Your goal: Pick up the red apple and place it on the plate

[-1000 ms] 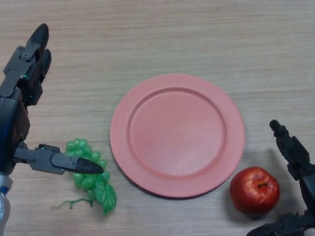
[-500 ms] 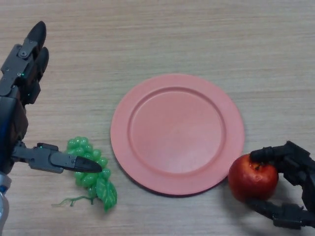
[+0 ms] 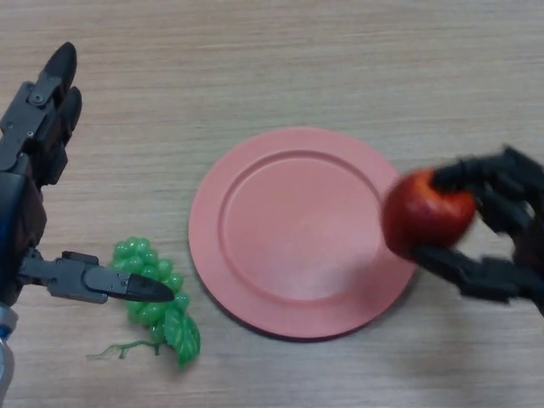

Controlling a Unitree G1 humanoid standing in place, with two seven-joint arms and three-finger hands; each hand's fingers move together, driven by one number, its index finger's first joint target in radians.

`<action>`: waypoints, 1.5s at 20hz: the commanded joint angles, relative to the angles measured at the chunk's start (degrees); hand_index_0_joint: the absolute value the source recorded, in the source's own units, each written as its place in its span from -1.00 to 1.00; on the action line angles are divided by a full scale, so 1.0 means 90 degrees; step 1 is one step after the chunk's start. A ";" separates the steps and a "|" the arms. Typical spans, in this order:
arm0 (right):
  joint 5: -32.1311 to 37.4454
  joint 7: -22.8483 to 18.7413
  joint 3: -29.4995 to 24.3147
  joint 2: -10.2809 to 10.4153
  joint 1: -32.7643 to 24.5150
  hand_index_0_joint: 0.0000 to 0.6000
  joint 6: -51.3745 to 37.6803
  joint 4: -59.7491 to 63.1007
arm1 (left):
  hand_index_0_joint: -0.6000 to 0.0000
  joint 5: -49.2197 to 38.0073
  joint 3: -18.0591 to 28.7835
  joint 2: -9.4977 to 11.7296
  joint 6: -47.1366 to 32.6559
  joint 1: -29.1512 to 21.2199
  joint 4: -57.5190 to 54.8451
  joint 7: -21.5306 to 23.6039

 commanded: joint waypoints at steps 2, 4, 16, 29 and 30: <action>-0.0657 -0.0309 0.0472 0.0011 -0.0962 1.00 -0.0531 0.0364 | 1.00 -0.0319 0.0473 0.0201 -0.1064 -0.0168 -0.0317 0.0297; -0.0796 -0.0592 0.0611 0.0030 -0.1452 1.00 -0.0645 0.1101 | 1.00 -0.0369 0.0438 0.0175 -0.1087 -0.0140 -0.0336 0.0306; -0.0285 -0.1959 0.1878 0.0037 -0.2167 1.00 -0.1551 0.3224 | 1.00 -0.0716 0.0523 0.0204 -0.1168 -0.0146 -0.0154 0.0234; -0.1392 -0.1778 0.1841 0.0037 -0.1921 -0.50 -0.1161 0.3136 | 1.00 -0.0639 0.0454 0.0182 -0.1180 -0.0123 -0.0189 0.0262; -0.1098 -0.1694 0.1860 0.0037 -0.1887 -1.00 -0.0939 0.2776 | 1.00 -0.0671 0.0492 0.0211 -0.1086 -0.0151 -0.0251 0.0243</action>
